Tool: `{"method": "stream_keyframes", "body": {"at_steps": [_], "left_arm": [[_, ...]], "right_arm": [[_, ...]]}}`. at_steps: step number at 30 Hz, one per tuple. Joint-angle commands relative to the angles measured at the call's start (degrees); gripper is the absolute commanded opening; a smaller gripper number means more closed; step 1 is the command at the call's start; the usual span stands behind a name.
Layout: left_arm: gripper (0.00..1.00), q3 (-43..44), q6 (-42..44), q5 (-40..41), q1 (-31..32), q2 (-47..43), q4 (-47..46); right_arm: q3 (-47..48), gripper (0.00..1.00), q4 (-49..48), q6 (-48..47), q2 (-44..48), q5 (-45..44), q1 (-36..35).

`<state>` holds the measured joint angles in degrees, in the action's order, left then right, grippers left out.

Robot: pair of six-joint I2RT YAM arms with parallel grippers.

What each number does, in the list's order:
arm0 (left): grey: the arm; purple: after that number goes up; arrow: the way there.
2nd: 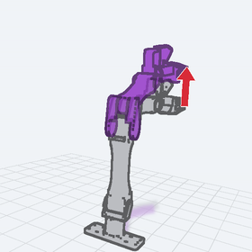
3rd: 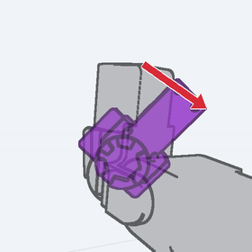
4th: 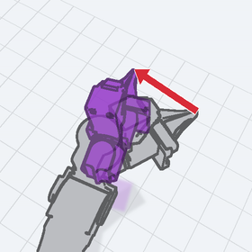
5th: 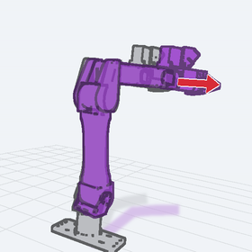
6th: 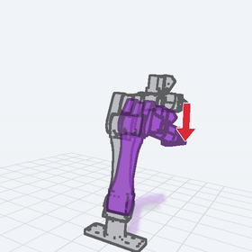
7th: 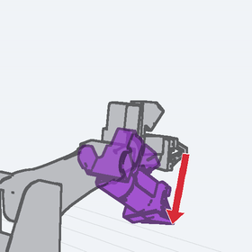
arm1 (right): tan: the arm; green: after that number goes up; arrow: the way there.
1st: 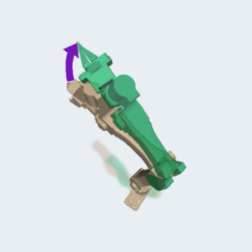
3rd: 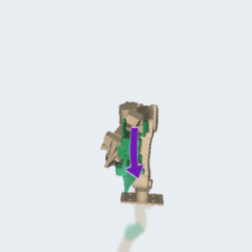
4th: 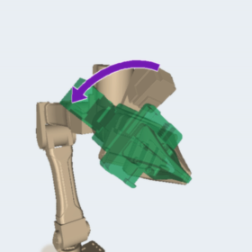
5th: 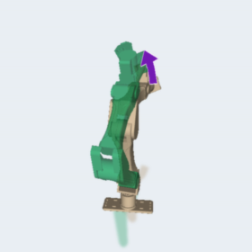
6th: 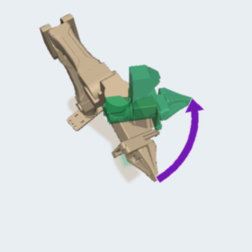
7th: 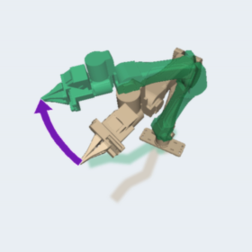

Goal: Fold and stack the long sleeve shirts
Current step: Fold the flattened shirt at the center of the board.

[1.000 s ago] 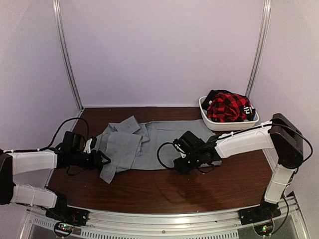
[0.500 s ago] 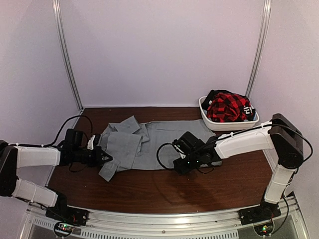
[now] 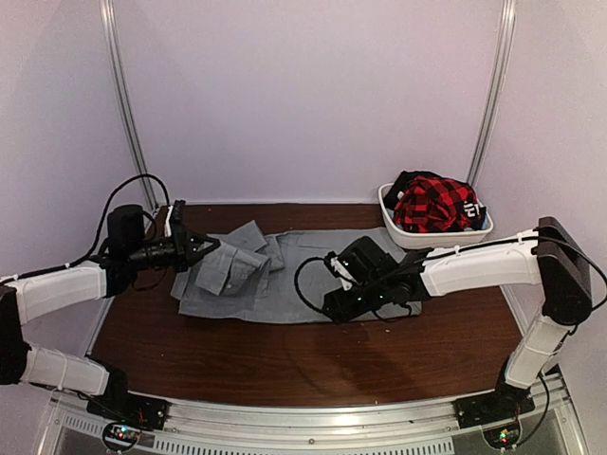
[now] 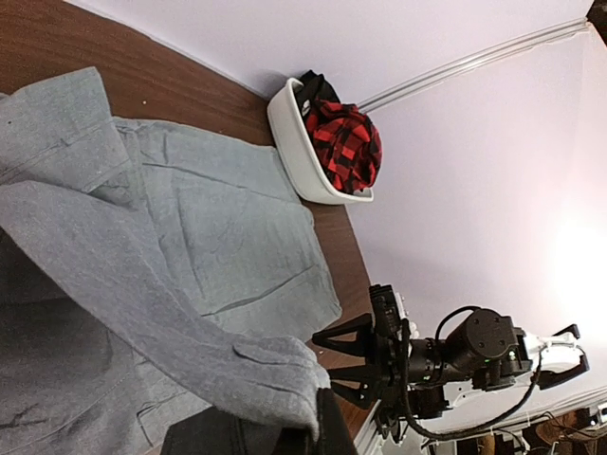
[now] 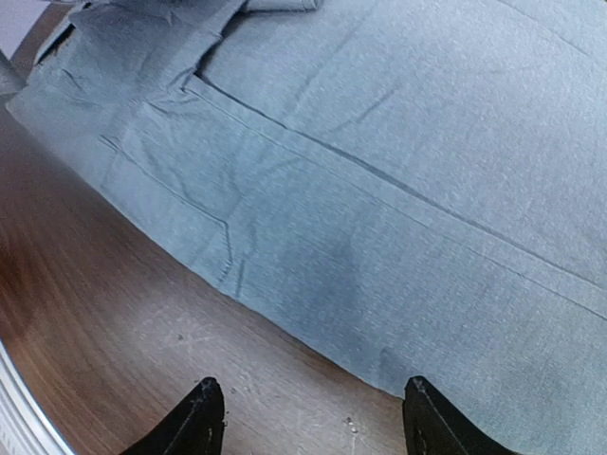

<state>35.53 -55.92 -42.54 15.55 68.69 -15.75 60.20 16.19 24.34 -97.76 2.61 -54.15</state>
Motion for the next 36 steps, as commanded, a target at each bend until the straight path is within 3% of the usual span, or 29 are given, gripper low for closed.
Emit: {"method": "stream_keyframes", "body": {"at_steps": [1,17,26,36], "left_arm": [[0.0,2.0,-5.5,-1.6,1.1,1.0,-7.7],[0.0,0.1,-16.5,2.5,8.8,8.1,-24.6],[0.0,-0.5,-23.4,4.8,12.3,10.1,-33.2],[0.0,-1.8,-26.5,4.4,12.7,9.0,-36.5]], "right_arm": [[2.2,0.66,-4.5,2.0,1.8,5.1,-0.3],[4.7,0.81,-30.5,11.4,-3.2,22.0,-0.4],[3.3,0.82,-39.9,17.0,-6.4,20.6,-0.3],[3.1,0.82,-50.9,20.2,-11.2,22.8,-0.3]]}}
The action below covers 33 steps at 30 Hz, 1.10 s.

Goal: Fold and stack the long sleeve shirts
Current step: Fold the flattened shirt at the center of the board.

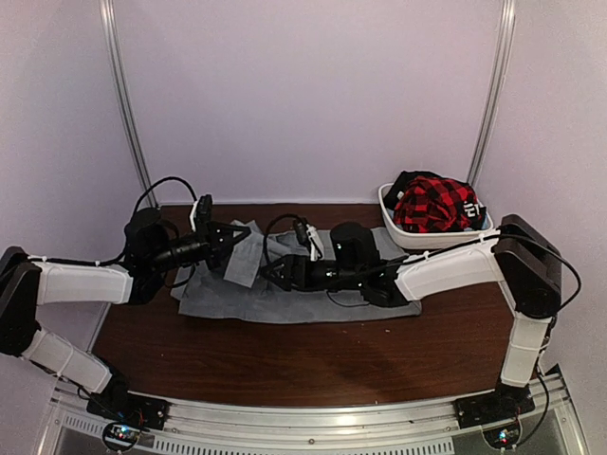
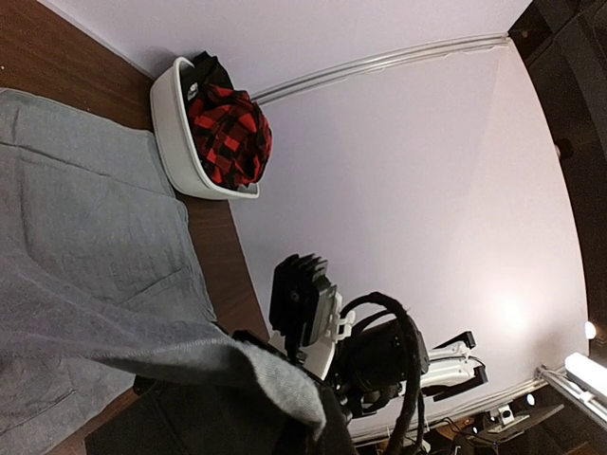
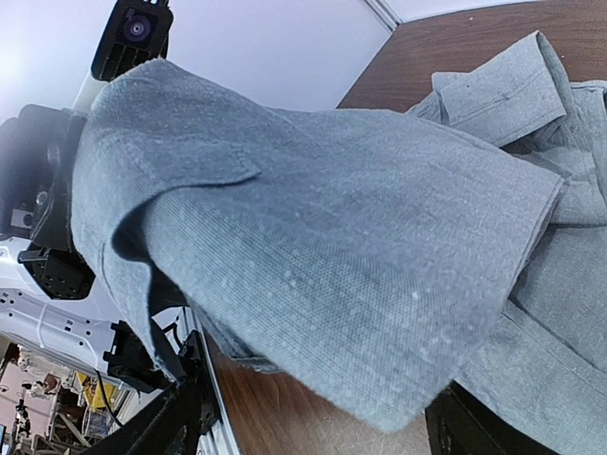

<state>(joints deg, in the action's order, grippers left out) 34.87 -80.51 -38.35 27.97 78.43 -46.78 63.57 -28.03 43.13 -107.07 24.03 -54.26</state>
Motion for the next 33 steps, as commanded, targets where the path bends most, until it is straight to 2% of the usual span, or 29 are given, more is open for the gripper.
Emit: {"method": "stream_keyframes", "body": {"at_steps": [1,6,28,31,33], "left_arm": [[0.0,-1.3,-2.4,0.2,0.3,-1.0,-5.8],[0.0,-2.3,-4.1,0.5,0.3,-2.3,-7.5],[0.0,-5.9,-10.9,-0.9,0.3,-0.7,-15.9],[0.0,-6.3,-11.6,-0.9,0.3,-0.4,-16.9],[0.0,-6.6,-12.0,-0.9,0.3,0.1,-17.9]], "right_arm": [[-0.1,0.82,-7.6,1.5,-2.4,1.8,-0.2],[0.6,0.81,-12.6,2.1,-5.1,4.1,-0.2],[4.0,0.79,-22.6,-3.4,-11.0,7.5,-0.2],[3.5,0.75,-25.1,-2.6,-11.1,8.6,-0.2],[2.5,0.68,-26.5,-2.2,-10.6,8.9,-0.2]]}}
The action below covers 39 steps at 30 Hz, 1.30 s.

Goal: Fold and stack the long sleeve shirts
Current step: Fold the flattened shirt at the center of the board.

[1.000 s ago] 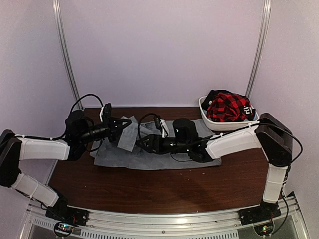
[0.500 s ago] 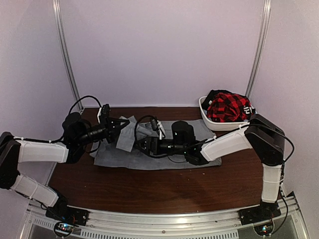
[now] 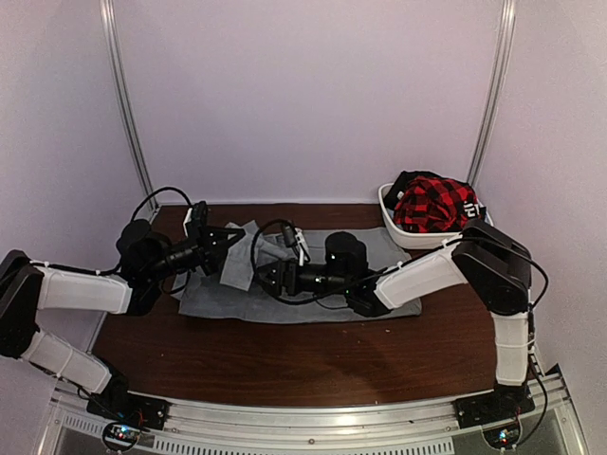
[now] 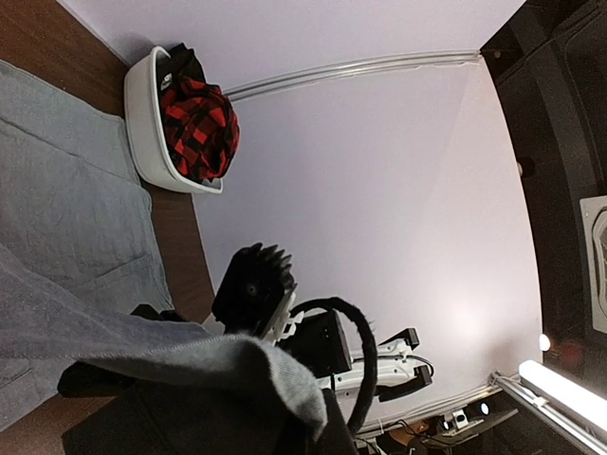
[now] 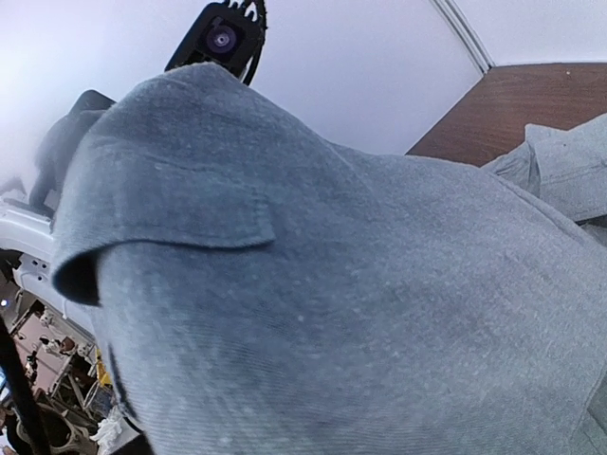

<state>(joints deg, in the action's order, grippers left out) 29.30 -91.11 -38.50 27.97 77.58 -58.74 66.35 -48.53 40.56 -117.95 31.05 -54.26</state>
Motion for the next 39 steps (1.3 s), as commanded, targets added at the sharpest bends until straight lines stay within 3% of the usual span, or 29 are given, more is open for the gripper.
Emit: {"method": "stream_keyframes", "body": {"at_steps": [1,9,13,20,23,29,39], "left_arm": [[0.0,-1.2,-1.5,-0.7,0.3,1.1,-6.3],[0.0,-3.7,-1.0,0.0,0.2,2.5,-7.9],[0.0,-4.2,1.8,0.1,0.1,2.6,-5.7],[0.06,-3.0,15.2,1.6,0.2,-0.5,10.9],[0.1,-0.9,23.8,3.6,0.2,-3.3,23.3],[0.15,4.2,32.4,8.2,-0.1,-6.5,35.0],[0.45,8.0,42.6,13.4,-0.6,-7.8,44.8]], "right_arm": [[-0.9,0.62,-6.2,0.4,0.8,1.9,-0.2],[-8.5,0.16,-7.6,3.6,5.2,1.6,0.7],[-12.7,0.01,-5.0,4.8,8.6,1.8,1.6],[-8.0,0.0,24.1,-1.2,14.8,-1.5,2.2],[-6.2,0.0,30.1,-2.0,15.9,-2.3,2.7],[0.4,0.0,32.3,-1.0,15.1,0.8,4.5],[19.0,0.0,29.0,5.1,4.9,6.4,8.8]]}}
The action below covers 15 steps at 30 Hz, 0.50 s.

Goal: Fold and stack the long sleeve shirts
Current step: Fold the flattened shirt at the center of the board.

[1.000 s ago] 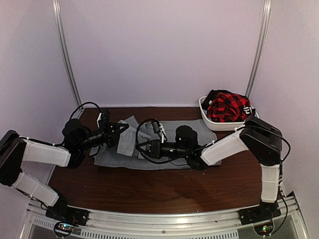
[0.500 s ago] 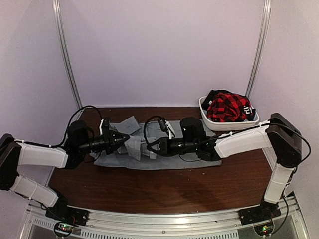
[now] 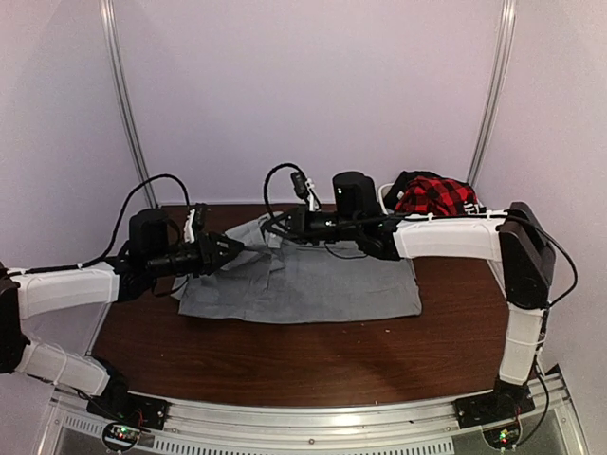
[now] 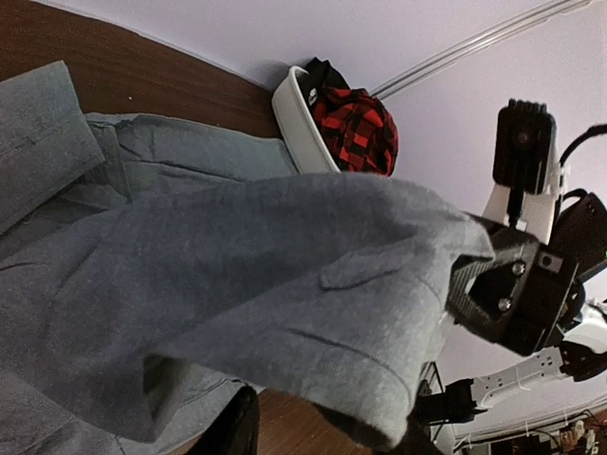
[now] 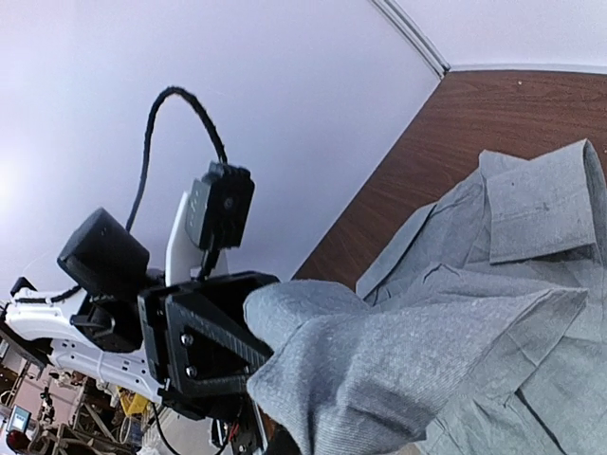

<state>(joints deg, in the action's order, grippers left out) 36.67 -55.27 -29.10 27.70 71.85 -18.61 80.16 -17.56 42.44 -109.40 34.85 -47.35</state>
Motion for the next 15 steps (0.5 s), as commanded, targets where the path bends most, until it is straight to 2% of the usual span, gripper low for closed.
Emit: {"method": "stream_keyframes", "body": {"at_steps": [1,8,15], "left_arm": [[0.48,0.0,7.3,5.0,-0.4,-2.6,5.0],[0.63,-5.2,9.3,10.8,-0.5,-5.0,2.6],[0.65,-7.9,12.0,16.0,-0.5,0.4,0.2]], "right_arm": [[6.7,0.0,-2.0,3.8,-4.5,2.8,2.2],[12.7,0.0,-2.8,8.7,-8.6,0.9,4.6],[14.9,0.0,-4.6,11.5,-9.0,-0.6,5.8]]}}
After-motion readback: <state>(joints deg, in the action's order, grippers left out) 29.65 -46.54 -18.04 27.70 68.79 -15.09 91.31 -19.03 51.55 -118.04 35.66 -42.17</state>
